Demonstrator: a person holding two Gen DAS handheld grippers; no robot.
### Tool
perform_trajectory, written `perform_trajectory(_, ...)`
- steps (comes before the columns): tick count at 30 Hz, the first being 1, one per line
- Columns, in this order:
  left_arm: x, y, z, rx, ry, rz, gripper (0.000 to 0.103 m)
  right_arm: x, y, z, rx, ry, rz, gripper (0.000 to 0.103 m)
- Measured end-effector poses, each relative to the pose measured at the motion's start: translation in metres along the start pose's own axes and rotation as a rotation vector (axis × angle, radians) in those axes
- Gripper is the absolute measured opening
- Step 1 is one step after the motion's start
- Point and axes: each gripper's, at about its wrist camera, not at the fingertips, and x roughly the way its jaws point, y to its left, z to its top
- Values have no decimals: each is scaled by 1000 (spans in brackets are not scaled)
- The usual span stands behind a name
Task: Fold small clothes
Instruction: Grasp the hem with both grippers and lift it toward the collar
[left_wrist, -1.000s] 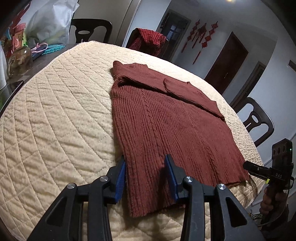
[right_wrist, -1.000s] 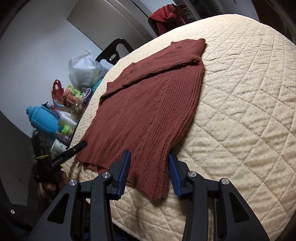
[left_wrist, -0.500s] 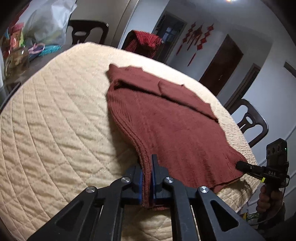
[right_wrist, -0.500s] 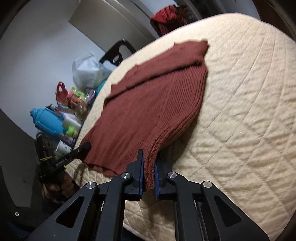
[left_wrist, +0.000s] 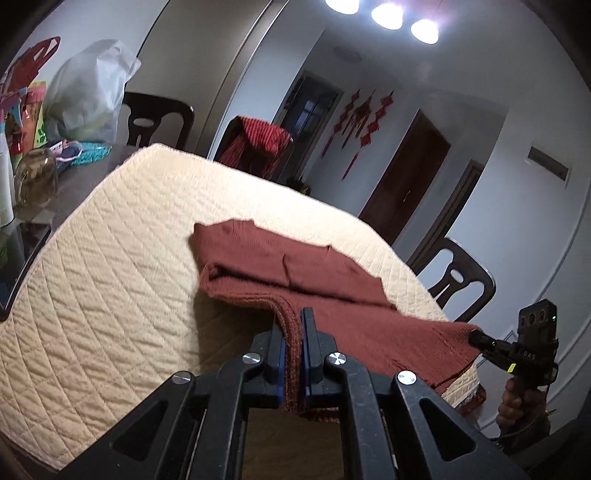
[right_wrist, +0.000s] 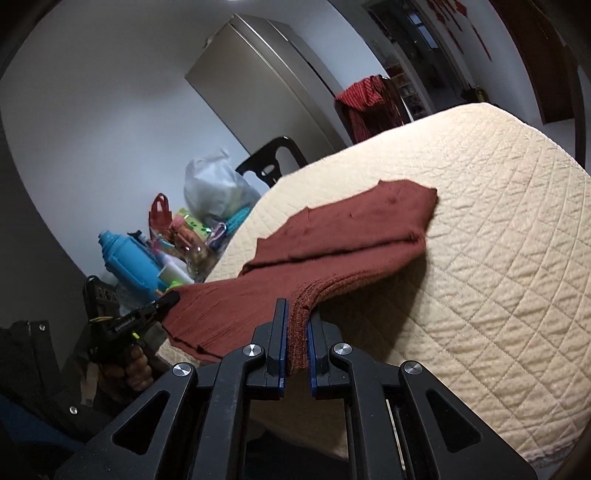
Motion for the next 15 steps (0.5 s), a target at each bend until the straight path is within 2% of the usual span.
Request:
perform_trajectory(7,30,3,25,-2,-14,10,8,16,-13,30,18,-33,-1,8)
perform_trajectory(15,77,10,89,25,-29,43,8,47,-23,102,1,-59,-19,8)
